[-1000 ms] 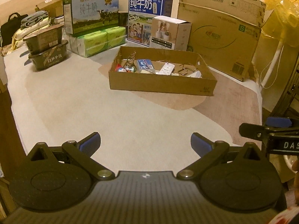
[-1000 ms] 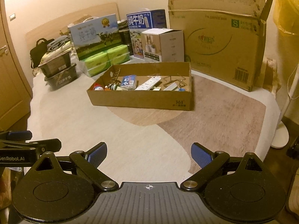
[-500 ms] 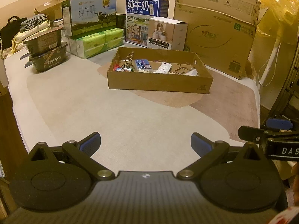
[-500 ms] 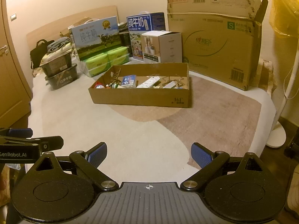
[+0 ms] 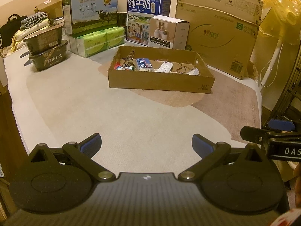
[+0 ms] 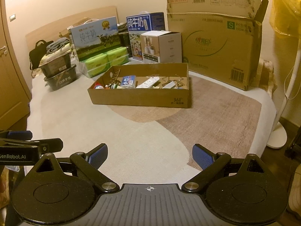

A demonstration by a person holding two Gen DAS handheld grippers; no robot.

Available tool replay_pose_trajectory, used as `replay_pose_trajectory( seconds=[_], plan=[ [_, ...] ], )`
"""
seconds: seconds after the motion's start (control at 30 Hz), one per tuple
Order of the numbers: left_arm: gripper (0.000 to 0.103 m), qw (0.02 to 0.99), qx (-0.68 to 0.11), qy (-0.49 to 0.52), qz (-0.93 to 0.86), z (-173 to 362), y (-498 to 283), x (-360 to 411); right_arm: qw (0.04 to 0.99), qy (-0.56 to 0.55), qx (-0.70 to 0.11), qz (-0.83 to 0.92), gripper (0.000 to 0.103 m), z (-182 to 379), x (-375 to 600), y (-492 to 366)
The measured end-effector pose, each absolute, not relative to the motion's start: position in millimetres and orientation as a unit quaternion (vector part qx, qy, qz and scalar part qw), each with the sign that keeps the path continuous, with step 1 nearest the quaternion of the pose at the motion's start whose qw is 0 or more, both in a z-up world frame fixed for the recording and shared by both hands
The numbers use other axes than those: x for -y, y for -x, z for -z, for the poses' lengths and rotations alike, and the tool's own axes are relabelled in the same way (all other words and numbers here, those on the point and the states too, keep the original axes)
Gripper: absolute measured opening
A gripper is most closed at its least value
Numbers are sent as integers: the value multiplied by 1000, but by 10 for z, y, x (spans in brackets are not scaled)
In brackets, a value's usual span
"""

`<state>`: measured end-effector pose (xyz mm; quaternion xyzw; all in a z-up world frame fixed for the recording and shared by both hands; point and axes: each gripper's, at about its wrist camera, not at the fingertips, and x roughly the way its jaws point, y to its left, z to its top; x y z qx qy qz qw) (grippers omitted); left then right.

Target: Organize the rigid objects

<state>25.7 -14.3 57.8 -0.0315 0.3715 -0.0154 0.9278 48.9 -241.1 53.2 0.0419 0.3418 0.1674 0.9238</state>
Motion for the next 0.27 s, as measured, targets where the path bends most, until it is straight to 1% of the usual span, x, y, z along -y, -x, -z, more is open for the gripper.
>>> replay_pose_trajectory(
  seconds=[0.27],
  plan=[
    [102, 929, -369, 29, 21, -563, -254, 153, 923, -41, -344, -168, 96, -519, 2414, -495]
  ],
)
